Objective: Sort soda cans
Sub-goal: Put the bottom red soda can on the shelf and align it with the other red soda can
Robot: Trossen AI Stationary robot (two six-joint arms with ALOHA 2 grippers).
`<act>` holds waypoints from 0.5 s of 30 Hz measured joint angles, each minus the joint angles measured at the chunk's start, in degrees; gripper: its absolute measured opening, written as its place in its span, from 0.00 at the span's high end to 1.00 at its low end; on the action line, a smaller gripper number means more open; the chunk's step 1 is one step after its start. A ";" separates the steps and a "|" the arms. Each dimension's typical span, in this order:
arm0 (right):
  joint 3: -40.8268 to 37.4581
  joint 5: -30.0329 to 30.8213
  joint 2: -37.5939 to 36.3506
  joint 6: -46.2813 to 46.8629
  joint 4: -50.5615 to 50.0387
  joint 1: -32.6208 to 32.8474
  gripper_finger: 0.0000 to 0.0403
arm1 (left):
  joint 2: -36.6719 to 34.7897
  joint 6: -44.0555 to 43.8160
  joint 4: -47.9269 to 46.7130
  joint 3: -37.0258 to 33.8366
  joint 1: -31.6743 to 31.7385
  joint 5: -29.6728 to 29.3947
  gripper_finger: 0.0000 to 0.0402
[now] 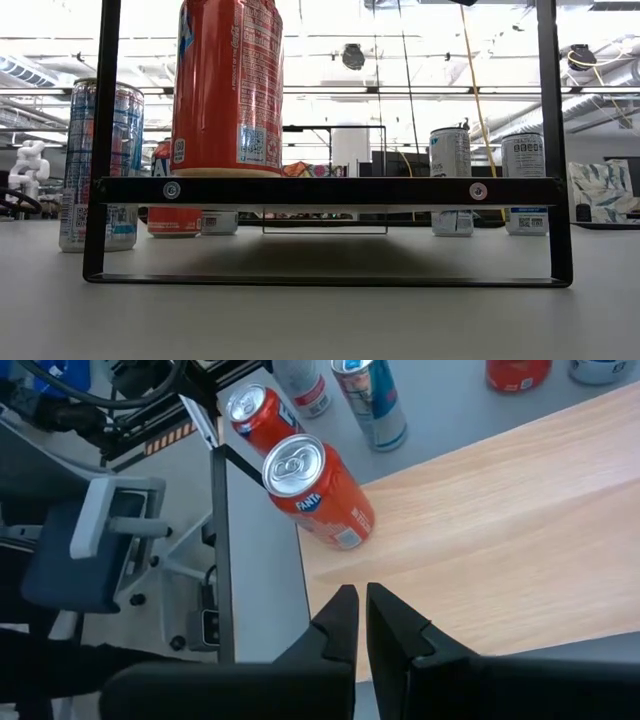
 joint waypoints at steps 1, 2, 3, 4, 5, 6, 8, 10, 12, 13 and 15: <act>0.00 0.00 0.00 -0.02 0.17 0.00 1.00 | 0.00 -0.06 0.10 -0.02 -0.18 -0.24 0.15; 0.00 0.00 0.00 -0.04 0.30 0.00 1.00 | 0.00 -0.04 0.46 -0.12 -0.39 -0.49 0.15; 0.00 0.00 0.00 -0.07 0.30 0.00 1.00 | 0.01 -0.02 0.76 -0.15 -0.44 -0.73 0.15; 0.00 0.00 0.00 -0.10 0.45 0.00 1.00 | 0.09 -0.03 0.87 -0.15 -0.45 -1.06 0.15; 0.00 0.00 0.00 -0.15 0.65 0.00 1.00 | 0.14 -0.02 0.95 -0.15 -0.45 -1.31 0.15; 0.00 0.00 0.00 -0.15 0.70 0.00 1.00 | 0.15 -0.01 0.98 -0.17 -0.45 -1.37 0.15; 0.00 0.00 0.00 -0.17 0.68 0.00 1.00 | 0.16 0.19 1.03 -0.17 -0.45 -1.54 0.15; 0.00 0.00 0.00 -0.17 0.67 0.00 1.00 | 0.58 0.44 1.03 -0.17 -0.43 -1.70 0.15; 0.00 0.00 0.00 -0.17 0.67 0.00 1.00 | 1.14 0.46 1.09 -0.22 -0.43 -2.37 0.15; 0.00 0.04 0.00 -0.17 0.67 0.00 1.00 | 1.35 0.46 1.17 -0.23 -0.43 -2.38 0.15; 0.00 0.06 0.00 -0.17 0.67 0.00 1.00 | 1.77 0.37 1.26 -0.24 -0.43 -1.93 0.15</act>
